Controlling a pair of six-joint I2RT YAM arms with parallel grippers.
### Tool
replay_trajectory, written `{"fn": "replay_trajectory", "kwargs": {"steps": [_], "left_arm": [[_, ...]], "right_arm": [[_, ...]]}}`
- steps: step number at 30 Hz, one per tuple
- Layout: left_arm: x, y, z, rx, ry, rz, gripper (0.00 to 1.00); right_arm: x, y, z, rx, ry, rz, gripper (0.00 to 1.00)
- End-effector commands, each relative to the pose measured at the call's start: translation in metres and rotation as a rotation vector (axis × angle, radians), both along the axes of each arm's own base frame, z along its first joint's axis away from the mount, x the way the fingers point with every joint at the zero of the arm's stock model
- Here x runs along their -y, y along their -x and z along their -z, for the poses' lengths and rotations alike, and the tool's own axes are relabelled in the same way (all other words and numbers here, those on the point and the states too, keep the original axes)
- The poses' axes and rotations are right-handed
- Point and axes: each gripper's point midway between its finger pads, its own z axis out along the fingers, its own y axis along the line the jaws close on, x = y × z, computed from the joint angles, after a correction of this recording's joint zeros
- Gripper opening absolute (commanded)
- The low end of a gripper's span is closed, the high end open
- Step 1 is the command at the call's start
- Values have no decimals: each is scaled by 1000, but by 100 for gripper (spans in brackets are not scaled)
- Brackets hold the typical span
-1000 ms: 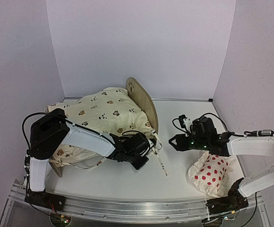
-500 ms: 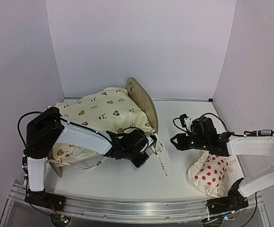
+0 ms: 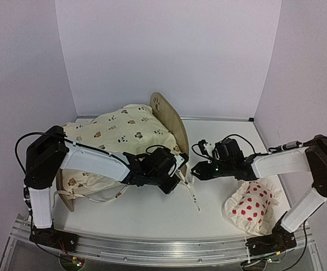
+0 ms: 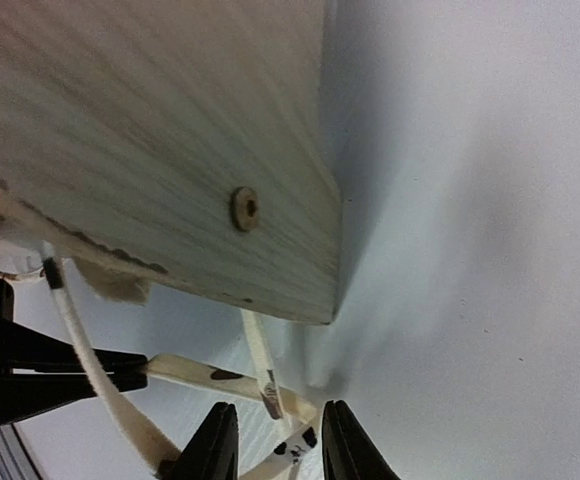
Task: Set up the pet bed
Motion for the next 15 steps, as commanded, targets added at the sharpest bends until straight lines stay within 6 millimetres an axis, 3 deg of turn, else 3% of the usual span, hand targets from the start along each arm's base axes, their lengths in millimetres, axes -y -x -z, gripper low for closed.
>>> {"fn": "replay_trajectory", "kwargs": {"steps": [1,7,15], "left_arm": [[20,-19,-44,81,119,-8,0],[26,-26,-49,95,133,-6,0],[26,-31,-50,94,139,-9,0]], "right_arm": [[-34,-2,-22,49,-111,-156,31],[-41,3,-8,40,-95,-232,31],[-45,15,-8,55,-118,-326,37]]}}
